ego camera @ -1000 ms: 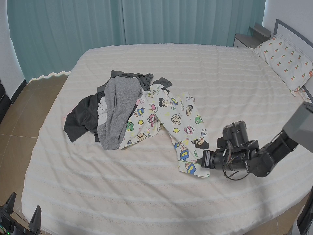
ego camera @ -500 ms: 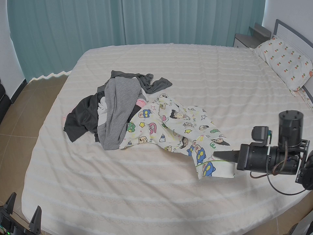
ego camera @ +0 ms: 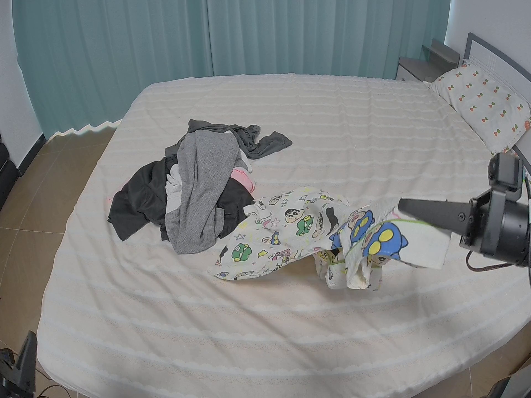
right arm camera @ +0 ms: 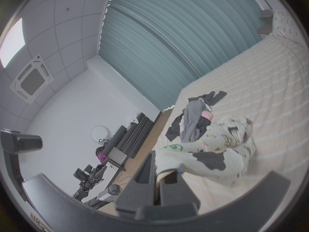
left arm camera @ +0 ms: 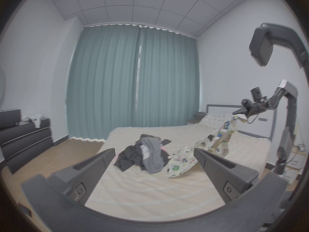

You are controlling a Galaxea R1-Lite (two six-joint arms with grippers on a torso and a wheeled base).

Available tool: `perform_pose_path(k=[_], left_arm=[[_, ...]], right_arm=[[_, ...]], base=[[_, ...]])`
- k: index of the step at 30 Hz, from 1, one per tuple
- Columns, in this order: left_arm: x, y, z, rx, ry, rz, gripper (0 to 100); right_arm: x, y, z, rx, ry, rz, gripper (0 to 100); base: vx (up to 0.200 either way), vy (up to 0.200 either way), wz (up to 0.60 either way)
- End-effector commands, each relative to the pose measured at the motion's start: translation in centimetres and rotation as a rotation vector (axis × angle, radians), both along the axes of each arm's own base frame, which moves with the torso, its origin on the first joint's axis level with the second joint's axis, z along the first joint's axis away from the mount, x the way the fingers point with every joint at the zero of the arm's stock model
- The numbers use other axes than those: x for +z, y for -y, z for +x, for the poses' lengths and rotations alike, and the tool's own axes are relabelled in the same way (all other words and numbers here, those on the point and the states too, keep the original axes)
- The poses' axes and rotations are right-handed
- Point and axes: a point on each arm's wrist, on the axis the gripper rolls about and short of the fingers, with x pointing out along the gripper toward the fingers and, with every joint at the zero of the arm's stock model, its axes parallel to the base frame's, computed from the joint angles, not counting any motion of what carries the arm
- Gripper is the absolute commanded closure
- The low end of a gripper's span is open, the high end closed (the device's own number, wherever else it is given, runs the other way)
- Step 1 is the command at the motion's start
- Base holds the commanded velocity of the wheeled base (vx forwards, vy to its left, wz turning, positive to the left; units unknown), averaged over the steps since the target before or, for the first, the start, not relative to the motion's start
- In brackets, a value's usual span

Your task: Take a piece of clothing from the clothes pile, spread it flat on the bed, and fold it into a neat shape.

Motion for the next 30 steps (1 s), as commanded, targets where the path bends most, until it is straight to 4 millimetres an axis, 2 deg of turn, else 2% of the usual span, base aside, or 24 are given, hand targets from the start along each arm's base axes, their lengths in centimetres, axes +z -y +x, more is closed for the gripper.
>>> perform_pose_path(k=[1, 4, 5, 6, 8, 10, 12, 13, 14, 16, 22, 23, 24, 30], left_arm=[[3.7, 0.9, 6.7, -0.370, -0.286, 0.052, 0], [2.8, 1.6, 9.8, -0.538, -0.420, 0.108, 0], [2.8, 1.6, 9.8, -0.538, -0.420, 0.108, 0], [2.3, 2.5, 11.4, -0.630, -0.488, 0.137, 0], [2.1, 3.0, 12.0, -0.675, -0.510, 0.147, 0], [1.2, 5.1, 13.9, -0.772, -0.580, 0.187, 0], [0.4, 6.7, 15.6, -0.767, -0.615, 0.226, 0], [0.3, 6.8, 15.7, -0.768, -0.618, 0.229, 0], [-0.4, 8.1, 17.1, -0.757, -0.624, 0.252, 0], [-1.0, 9.4, 18.3, -0.746, -0.610, 0.263, 0], [-1.9, 14.1, 20.2, -0.642, -0.585, 0.211, 0], [-1.9, 14.1, 20.2, -0.642, -0.585, 0.211, 0], [-1.9, 15.6, 20.5, -0.616, -0.582, 0.161, 0], [-3.2, 17.7, 21.5, -0.589, -0.547, 0.100, 0]], right_arm=[[4.7, -0.3, -1.1, 0.087, 0.091, 0.071, 100], [5.2, -1.1, -1.1, 0.117, 0.100, 0.078, 100], [5.2, -1.1, -1.1, 0.117, 0.100, 0.078, 100], [5.3, -1.5, -1.2, 0.139, 0.101, 0.077, 100], [5.3, -1.6, -1.3, 0.145, 0.103, 0.079, 100], [5.5, -2.1, -1.3, 0.162, 0.104, 0.079, 100], [5.7, -2.3, -1.5, 0.174, 0.108, 0.084, 100], [5.7, -2.3, -1.5, 0.174, 0.109, 0.085, 100], [5.7, -2.4, -1.6, 0.185, 0.109, 0.085, 100], [5.7, -2.6, -1.6, 0.192, 0.106, 0.084, 100], [5.5, -2.9, -1.4, 0.191, 0.097, 0.079, 100], [5.5, -2.9, -1.4, 0.191, 0.097, 0.079, 100], [5.5, -2.9, -1.4, 0.191, 0.097, 0.079, 100], [5.4, -2.8, -1.4, 0.189, 0.095, 0.077, 100]], base=[[0.000, 0.000, 0.00], [0.000, 0.000, 0.00], [0.000, 0.000, 0.00], [0.000, 0.000, 0.00], [0.000, 0.000, 0.00], [0.000, 0.000, 0.00], [0.000, 0.000, 0.00], [0.000, 0.000, 0.00], [0.000, 0.000, 0.00], [0.000, 0.000, 0.00], [0.000, 0.000, 0.00], [0.000, 0.000, 0.00], [0.000, 0.000, 0.00], [0.000, 0.000, 0.00]])
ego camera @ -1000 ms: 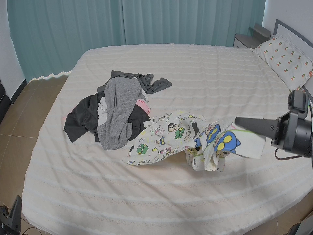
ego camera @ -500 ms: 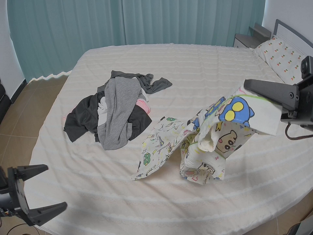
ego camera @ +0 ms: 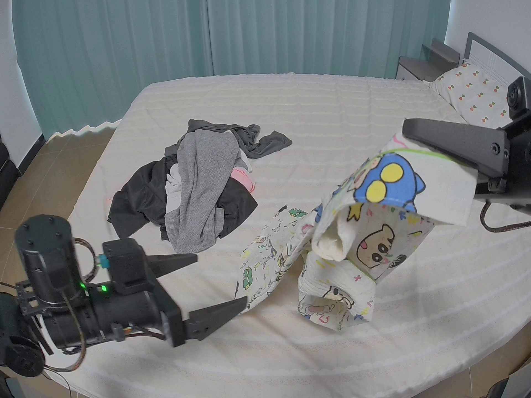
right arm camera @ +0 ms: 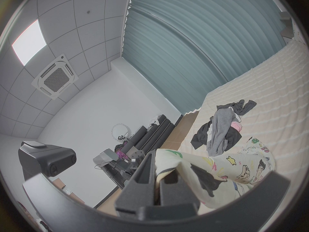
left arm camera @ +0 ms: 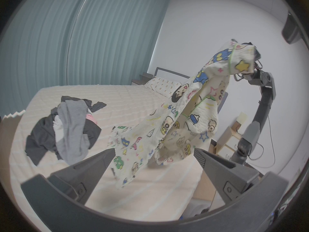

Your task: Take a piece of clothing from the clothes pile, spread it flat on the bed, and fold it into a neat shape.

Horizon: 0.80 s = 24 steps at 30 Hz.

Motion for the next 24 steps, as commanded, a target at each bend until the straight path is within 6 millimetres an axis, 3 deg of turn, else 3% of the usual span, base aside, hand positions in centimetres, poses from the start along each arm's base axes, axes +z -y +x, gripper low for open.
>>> perform_pose_path(k=[1, 9, 10, 13, 19, 24], left_arm=[[-3.6, 4.2, 1.9, 0.015, -0.062, 0.023, 0], [-5.0, 5.4, 3.0, 0.072, -0.006, 0.004, 0], [-5.1, 6.4, 3.3, 0.065, 0.005, -0.016, 0], [-5.5, 7.0, 3.8, 0.069, 0.012, -0.014, 0], [-6.5, 8.9, 6.3, 0.122, 0.067, -0.048, 0], [-8.4, 9.1, 7.7, 0.138, 0.070, 0.017, 0]], right_arm=[[-0.1, -0.4, 0.1, 0.010, -0.008, -0.008, 100], [-0.1, -0.4, 0.2, 0.010, -0.012, -0.012, 100], [-0.1, -0.6, 0.3, 0.009, -0.016, -0.014, 100], [0.2, -0.5, 0.3, 0.009, -0.007, -0.005, 100], [0.8, -0.4, 0.2, 0.009, 0.006, 0.008, 100], [0.9, -0.3, 0.1, 0.009, 0.010, 0.012, 100]], base=[[0.000, 0.000, 0.00], [0.000, 0.000, 0.00], [0.000, 0.000, 0.00], [0.000, 0.000, 0.00], [0.000, 0.000, 0.00], [0.000, 0.000, 0.00]])
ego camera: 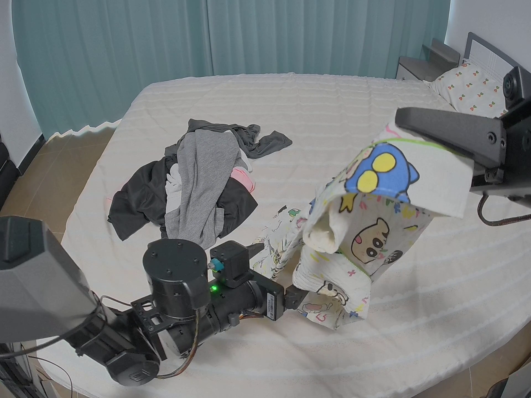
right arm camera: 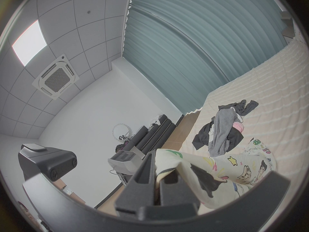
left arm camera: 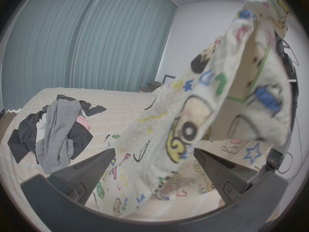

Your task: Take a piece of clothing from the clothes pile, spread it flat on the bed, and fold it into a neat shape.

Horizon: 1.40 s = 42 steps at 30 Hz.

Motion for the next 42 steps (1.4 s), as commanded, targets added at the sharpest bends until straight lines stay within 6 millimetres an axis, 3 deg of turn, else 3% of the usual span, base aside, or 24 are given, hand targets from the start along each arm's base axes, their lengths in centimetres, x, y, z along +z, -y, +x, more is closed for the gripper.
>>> perform_pose_path(k=[1, 13, 21, 24, 36, 37, 42], left_arm=[[-3.4, 0.3, 2.1, 0.035, -0.035, 0.083, 0], [-7.0, -1.5, 4.6, 0.113, -0.072, 0.096, 0], [-8.5, -1.2, 3.7, 0.094, -0.113, 0.115, 0], [-9.0, -0.6, 1.8, 0.049, -0.187, 0.077, 0], [-9.7, -0.8, 1.8, 0.049, -0.244, 0.051, 0], [-9.8, -0.9, 1.8, 0.051, -0.251, 0.049, 100], [-10.3, -1.3, 1.6, 0.068, -0.284, 0.048, 100]], right_arm=[[0.4, 0.2, -0.2, 0.000, 0.013, 0.013, 100], [1.6, 1.1, -1.0, -0.001, 0.052, 0.052, 100], [1.6, 1.0, -1.0, -0.004, 0.051, 0.051, 100], [1.5, 1.2, -0.9, -0.012, 0.049, 0.048, 100], [1.6, 1.2, -0.9, -0.016, 0.051, 0.052, 100], [1.6, 1.2, -0.9, -0.016, 0.051, 0.052, 100], [1.5, 1.7, -0.8, -0.035, 0.051, 0.051, 100]], base=[[0.000, 0.000, 0.00], [0.000, 0.000, 0.00], [0.000, 0.000, 0.00], [0.000, 0.000, 0.00], [0.000, 0.000, 0.00], [0.000, 0.000, 0.00], [0.000, 0.000, 0.00]])
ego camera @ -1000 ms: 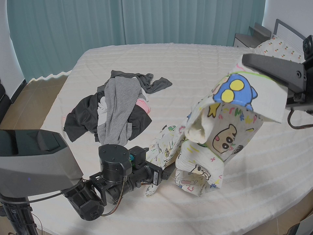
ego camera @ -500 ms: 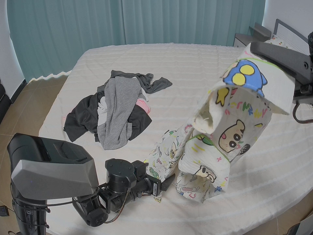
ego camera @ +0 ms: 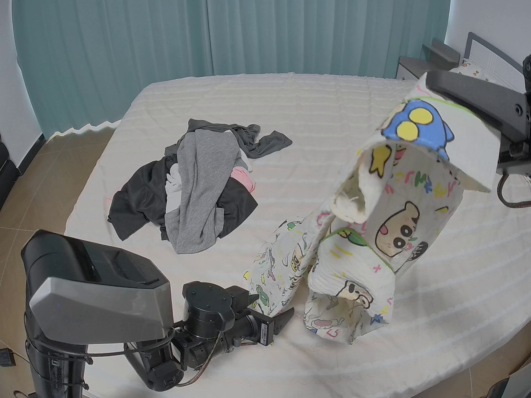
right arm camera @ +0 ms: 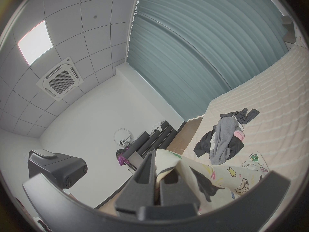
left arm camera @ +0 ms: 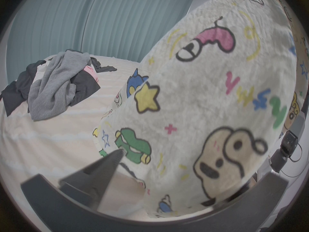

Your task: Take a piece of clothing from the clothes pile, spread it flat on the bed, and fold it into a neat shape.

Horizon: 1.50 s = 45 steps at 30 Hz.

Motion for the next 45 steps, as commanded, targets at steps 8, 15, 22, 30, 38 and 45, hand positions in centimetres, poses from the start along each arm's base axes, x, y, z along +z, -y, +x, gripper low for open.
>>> perform_pose_path(k=[8, 15, 22, 30, 38, 45], left_arm=[[3.2, -1.1, -0.3, 0.074, -0.002, -0.130, 100], [8.8, -3.6, 0.0, 0.257, 0.156, -0.229, 100], [16.5, -6.6, -1.3, 0.318, 0.392, -0.347, 100], [22.4, -8.0, -2.3, 0.338, 0.575, -0.417, 100], [27.5, -8.4, -2.9, 0.337, 0.731, -0.503, 100], [28.3, -8.8, -3.0, 0.345, 0.769, -0.493, 100]], right_arm=[[-0.1, 1.5, 0.2, -0.070, 0.003, 0.005, 100], [-1.5, 3.8, 0.9, -0.199, -0.021, -0.016, 100], [-3.0, 5.9, 0.9, -0.312, -0.044, -0.036, 100], [-2.8, 7.5, 1.7, -0.433, -0.040, -0.029, 100], [-0.5, 7.8, 1.7, -0.450, 0.028, 0.013, 100], [2.7, 7.8, 1.1, -0.432, 0.121, 0.069, 100]], base=[[0.000, 0.000, 0.00], [0.000, 0.000, 0.00], [0.000, 0.000, 0.00], [0.000, 0.000, 0.00], [0.000, 0.000, 0.00], [0.000, 0.000, 0.00]])
